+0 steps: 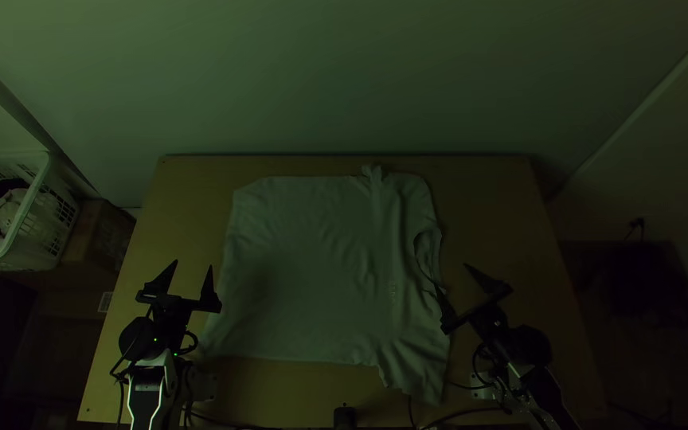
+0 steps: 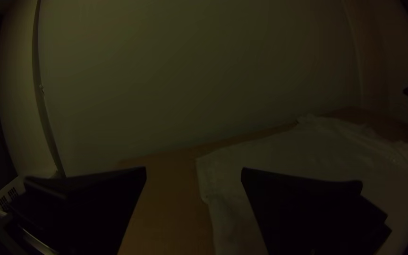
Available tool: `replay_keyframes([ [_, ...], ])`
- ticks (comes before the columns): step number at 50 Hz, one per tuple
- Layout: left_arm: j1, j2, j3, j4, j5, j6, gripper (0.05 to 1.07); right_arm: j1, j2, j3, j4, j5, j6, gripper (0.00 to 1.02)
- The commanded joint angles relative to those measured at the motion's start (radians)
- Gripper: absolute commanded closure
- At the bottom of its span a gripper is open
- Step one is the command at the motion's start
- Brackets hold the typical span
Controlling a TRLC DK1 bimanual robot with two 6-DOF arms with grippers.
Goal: Fold the t-shirt
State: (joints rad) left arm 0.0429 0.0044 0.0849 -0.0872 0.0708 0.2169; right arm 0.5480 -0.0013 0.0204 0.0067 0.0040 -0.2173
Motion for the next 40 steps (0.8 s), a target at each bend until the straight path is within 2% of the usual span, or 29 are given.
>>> replay_keyframes([
  [1,-0.005,-0.006,-0.039,-0.017,0.014,-0.013,0.1,0.006,-0.002,-0.013,-0.022,0.007,-0.005,0.04],
  [8,-0.005,-0.006,-0.039,-0.016,0.015,-0.019,0.1,0.006,-0.002,-0.011,-0.022,0.007,-0.005,0.04],
  [12,-0.006,-0.006,-0.039,-0.017,0.017,-0.163,0.1,0.007,-0.002,-0.013,-0.022,0.007,0.019,0.04],
  [16,-0.006,-0.006,-0.039,-0.016,0.017,-0.206,0.1,0.015,-0.002,-0.013,-0.022,0.007,0.052,0.04],
  [40,-0.005,-0.006,-0.039,-0.017,0.017,-0.211,0.1,0.013,-0.002,-0.011,-0.022,0.007,0.05,0.04],
])
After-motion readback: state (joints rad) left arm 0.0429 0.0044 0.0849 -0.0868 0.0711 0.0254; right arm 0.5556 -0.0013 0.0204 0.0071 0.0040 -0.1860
